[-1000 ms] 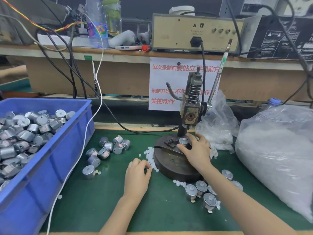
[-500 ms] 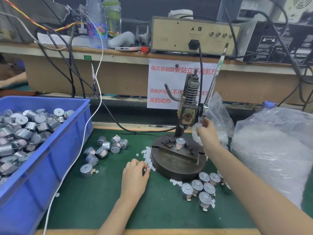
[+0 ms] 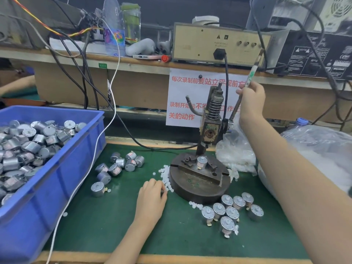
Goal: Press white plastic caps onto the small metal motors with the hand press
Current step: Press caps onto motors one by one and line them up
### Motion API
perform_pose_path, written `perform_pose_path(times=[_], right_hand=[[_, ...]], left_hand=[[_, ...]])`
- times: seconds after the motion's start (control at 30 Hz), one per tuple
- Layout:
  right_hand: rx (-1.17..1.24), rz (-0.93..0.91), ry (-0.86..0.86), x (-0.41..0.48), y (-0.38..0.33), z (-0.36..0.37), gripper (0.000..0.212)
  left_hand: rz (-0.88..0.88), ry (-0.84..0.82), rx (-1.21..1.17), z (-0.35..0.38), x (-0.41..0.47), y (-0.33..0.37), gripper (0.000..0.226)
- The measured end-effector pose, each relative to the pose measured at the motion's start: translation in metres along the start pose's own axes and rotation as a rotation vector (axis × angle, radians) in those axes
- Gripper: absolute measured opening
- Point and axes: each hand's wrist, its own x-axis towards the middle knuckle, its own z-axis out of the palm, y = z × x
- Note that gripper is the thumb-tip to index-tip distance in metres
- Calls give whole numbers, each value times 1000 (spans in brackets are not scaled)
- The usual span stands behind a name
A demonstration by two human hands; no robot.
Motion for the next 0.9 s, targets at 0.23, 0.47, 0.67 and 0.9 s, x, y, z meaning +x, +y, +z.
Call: perform_pose_path(times=[0.23, 0.47, 0.67, 0.9], right_hand=[[-35, -301, -75, -79, 26, -29, 32], [24, -274, -26, -88, 28, -29, 28], [-499, -62, 14, -103, 102, -51, 27], [-877, -252, -499, -114, 146, -34, 38]], left_hand=[[1, -10, -5, 0, 2, 0, 12], [1, -15, -23, -6, -3, 4, 8], [-11, -15, -15, -6, -2, 5, 6], [-26, -23, -53, -6, 0, 4, 9]])
